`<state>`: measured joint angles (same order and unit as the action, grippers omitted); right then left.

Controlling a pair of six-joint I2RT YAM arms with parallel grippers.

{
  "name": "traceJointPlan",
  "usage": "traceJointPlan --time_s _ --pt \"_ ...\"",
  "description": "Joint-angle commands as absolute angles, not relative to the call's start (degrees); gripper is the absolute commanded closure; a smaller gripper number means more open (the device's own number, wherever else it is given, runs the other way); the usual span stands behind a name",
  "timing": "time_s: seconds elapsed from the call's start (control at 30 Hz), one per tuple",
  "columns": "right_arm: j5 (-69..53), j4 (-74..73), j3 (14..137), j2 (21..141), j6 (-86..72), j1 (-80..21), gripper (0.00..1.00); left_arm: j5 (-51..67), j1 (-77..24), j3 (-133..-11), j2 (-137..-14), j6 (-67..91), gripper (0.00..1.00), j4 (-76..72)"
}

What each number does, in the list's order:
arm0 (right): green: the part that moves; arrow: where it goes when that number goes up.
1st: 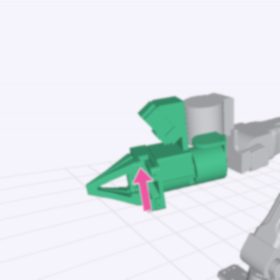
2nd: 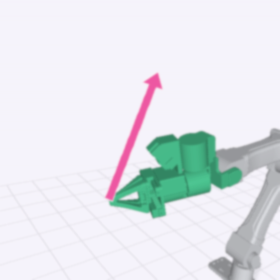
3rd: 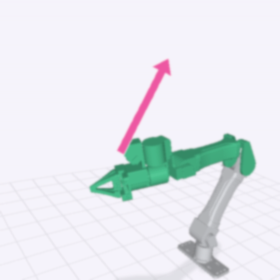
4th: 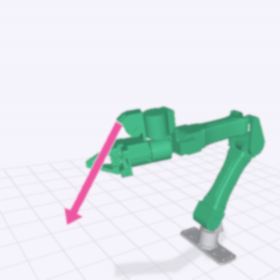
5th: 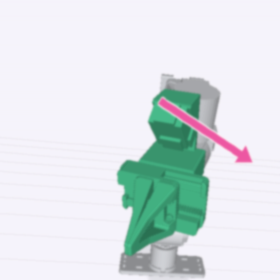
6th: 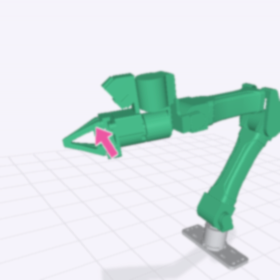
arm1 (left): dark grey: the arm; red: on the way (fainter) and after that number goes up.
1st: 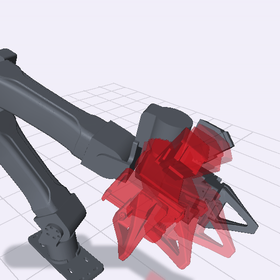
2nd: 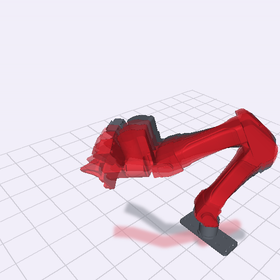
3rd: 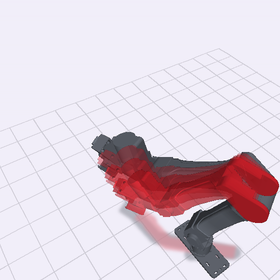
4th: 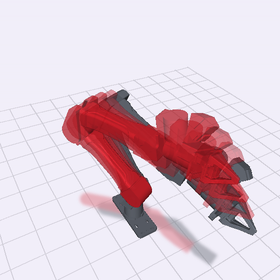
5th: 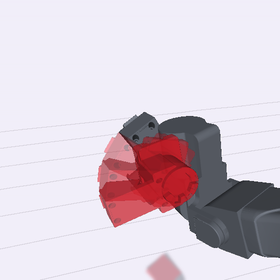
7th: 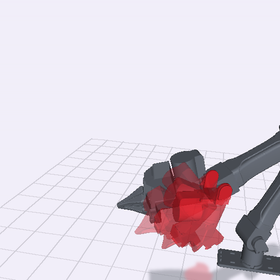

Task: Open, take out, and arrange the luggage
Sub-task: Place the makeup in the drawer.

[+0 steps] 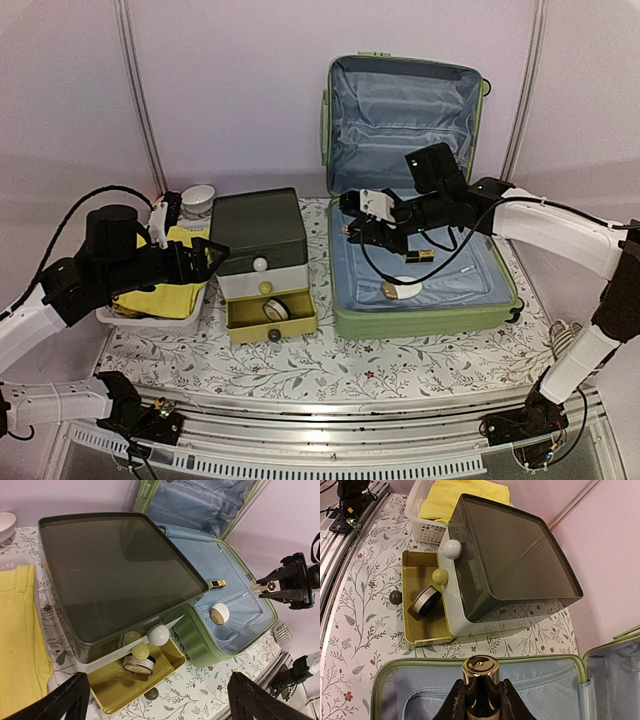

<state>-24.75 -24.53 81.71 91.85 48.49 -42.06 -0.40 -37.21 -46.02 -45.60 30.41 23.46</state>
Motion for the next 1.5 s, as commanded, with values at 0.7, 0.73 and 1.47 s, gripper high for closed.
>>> traceJointPlan --time_s 0.7,0.73,1.47 --pt "-30.38 14.17 83.00 111.51 36.38 -64.63 0.83 1.84 -36.21 -40.73 -41.28 34.28 0.02 22.68" --pt "-30.12 15.45 83.17 112.89 36.26 -64.90 0.84 1.91 -36.21 -40.70 -41.23 34.21 0.02 22.74" --pt "-25.43 24.45 86.27 124.72 33.17 -65.85 0.86 2.13 -35.86 -41.09 -41.22 32.45 0.02 24.21"
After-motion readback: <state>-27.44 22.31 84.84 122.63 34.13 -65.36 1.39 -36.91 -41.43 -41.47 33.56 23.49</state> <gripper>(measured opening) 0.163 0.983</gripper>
